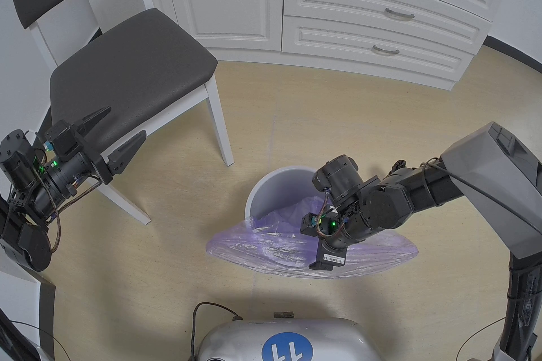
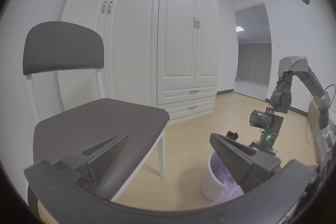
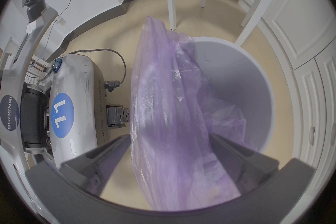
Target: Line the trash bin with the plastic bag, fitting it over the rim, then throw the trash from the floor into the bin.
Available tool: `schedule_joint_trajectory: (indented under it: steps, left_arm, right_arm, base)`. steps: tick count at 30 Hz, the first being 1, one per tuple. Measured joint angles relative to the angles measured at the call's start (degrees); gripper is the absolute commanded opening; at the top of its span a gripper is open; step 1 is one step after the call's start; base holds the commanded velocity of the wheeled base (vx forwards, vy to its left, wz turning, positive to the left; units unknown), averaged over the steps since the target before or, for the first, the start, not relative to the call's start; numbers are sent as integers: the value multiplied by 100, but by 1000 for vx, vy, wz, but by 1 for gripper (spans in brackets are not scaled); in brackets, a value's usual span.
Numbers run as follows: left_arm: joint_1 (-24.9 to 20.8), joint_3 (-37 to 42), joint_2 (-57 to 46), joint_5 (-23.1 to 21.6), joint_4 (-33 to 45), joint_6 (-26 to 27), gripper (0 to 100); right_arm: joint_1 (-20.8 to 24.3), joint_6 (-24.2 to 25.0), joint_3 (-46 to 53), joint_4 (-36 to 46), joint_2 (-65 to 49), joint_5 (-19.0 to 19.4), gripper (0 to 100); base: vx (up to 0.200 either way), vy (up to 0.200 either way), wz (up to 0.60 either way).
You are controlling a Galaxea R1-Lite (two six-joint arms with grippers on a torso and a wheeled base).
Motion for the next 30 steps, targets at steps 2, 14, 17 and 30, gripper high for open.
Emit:
schedule_joint_trajectory:
  steps: [2,14,17,30]
  left_arm:
    - [0,2,2,2,2,0,100]
    - [-44,0,35,0,2,15,100]
    - [-44,0,40,0,2,15,100]
    - [-49,-1,77,-6,2,27,100]
  right_arm:
    - [-16,-5,-28,0,39,84,0]
    - [-41,-16,-512,50,100,137,0]
    - [-41,-16,-837,63,146,139,0]
    - [-280,20,-2597,33,703,-61,0]
  base:
    - [0,0,0]
    - [0,0,0]
    - [0,0,0]
    - [0,0,0]
